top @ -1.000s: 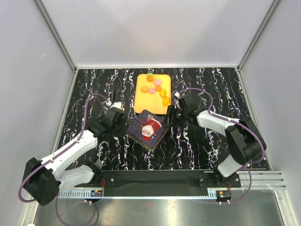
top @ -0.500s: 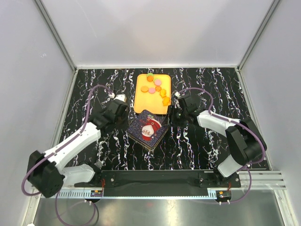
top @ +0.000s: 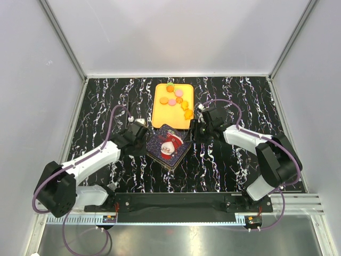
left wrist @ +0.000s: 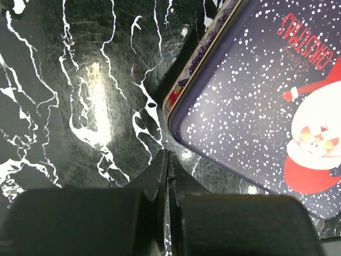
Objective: Pack the cookies
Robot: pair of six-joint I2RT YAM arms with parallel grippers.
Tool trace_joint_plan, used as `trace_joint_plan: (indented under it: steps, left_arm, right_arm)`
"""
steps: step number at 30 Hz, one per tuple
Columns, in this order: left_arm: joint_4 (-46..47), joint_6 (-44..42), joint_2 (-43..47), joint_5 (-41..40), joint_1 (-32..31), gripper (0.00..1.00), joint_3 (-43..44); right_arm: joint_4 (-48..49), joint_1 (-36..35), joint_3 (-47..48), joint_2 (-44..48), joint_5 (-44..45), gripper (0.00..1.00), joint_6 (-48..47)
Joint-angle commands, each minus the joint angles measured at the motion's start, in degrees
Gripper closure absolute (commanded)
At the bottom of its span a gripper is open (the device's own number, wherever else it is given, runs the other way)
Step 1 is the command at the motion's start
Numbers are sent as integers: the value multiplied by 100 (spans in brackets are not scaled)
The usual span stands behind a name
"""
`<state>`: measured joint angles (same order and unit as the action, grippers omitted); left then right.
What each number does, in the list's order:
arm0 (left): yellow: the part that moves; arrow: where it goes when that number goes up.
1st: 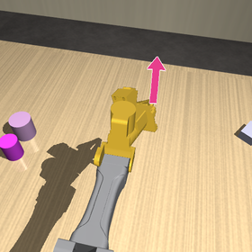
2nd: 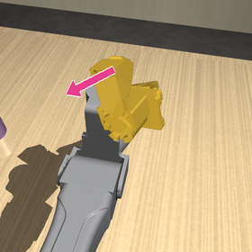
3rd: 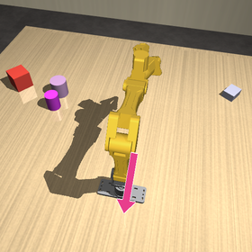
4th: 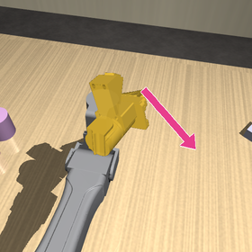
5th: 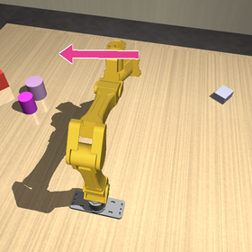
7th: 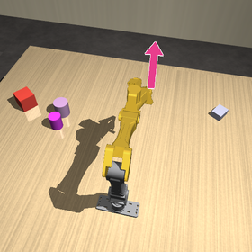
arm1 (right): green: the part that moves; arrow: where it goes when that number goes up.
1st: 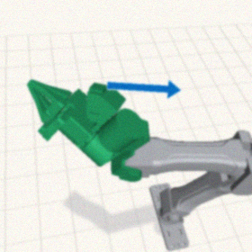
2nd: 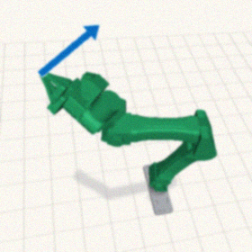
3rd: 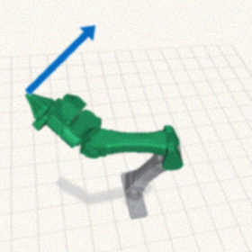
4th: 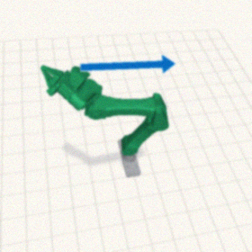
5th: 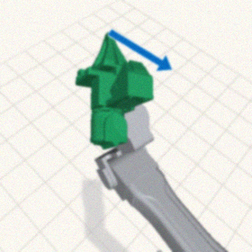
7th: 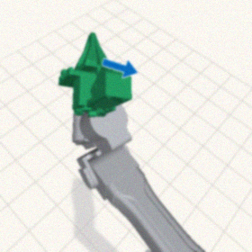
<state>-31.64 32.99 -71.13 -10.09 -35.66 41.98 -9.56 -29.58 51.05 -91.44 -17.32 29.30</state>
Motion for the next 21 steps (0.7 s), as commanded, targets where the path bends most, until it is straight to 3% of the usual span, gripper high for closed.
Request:
trace_joint_plan:
  steps: [1, 8, 12, 14, 15, 17, 18, 21]
  left_arm:
    - [-18, -38, 249, -46, -20, 100, 451]
    - [-404, -162, 565, -125, -20, 98, 865]
    - [-466, -284, 890, -29, -11, 78, 1171]
    - [-562, -346, 926, 68, -11, 64, 1365]
    - [-589, -433, 943, 103, -2, 53, 1540]
    - [-642, -487, 1022, 208, -2, 47, 1690]
    - [-668, -539, 1075, 235, -2, 41, 1813]
    - [-738, -636, 1303, 279, -2, 34, 1945]
  right_arm:
    - [-221, 32, -7, 47, 317, 43, -214]
    - [-414, 58, 54, 240, 624, 39, -302]
    - [-695, 145, 221, 731, 800, 30, -407]
    - [-950, 198, 370, 890, 888, 23, -434]
    - [-1038, 233, 432, 1056, 906, 21, -477]
    - [-1275, 251, 563, 1276, 932, 12, -513]
    - [-1320, 251, 590, 1565, 950, 1, -530]
    - [-1530, 251, 748, 2232, 1108, 0, -548]
